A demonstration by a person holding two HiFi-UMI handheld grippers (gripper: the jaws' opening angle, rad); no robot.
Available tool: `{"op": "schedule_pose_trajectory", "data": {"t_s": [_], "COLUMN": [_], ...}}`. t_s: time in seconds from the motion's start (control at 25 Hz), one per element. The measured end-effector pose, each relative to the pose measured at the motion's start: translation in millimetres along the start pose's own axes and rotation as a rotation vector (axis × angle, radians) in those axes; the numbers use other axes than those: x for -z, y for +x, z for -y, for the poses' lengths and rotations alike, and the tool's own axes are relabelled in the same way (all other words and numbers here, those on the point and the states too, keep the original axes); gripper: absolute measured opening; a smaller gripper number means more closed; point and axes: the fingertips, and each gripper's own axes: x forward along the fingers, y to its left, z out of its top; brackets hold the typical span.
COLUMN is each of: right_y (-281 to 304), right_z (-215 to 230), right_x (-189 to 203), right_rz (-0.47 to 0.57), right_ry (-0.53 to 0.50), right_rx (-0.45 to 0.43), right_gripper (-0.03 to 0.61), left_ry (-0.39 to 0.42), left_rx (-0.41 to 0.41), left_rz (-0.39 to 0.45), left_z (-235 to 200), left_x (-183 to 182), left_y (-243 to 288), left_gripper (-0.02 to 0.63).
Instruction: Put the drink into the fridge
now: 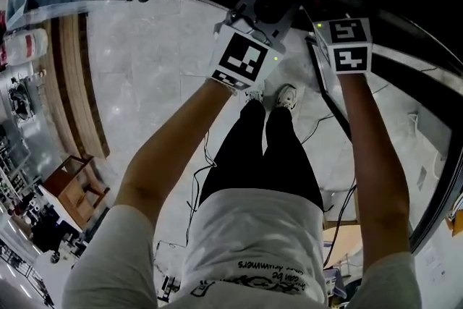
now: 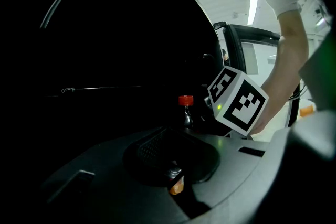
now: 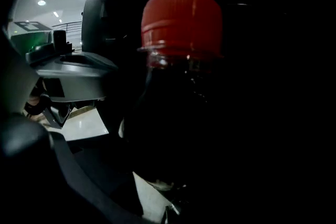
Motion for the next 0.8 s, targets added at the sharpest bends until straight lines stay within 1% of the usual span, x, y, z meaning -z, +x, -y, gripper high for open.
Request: {"op": "schedule_pose_trajectory", "data": {"t_s": [0.4, 0.8], "right_y": [5, 16], "right_z": [2, 11], "right_x": [0, 15], "right_rz": [0.003, -0.026], "right_ry": [0.029, 0.043], "right_rx": [-0.004, 0.005], "right_gripper": [0.313, 0.313], "left_ry": [-0.010, -0.010], "left_rx": [-0.002, -0.018], "left_rz": [-0.015, -0.028], "left_z": [-1, -1], "left_x": [2, 8], "left_y": [4, 0], "left_gripper": [0.021, 0.021]}}
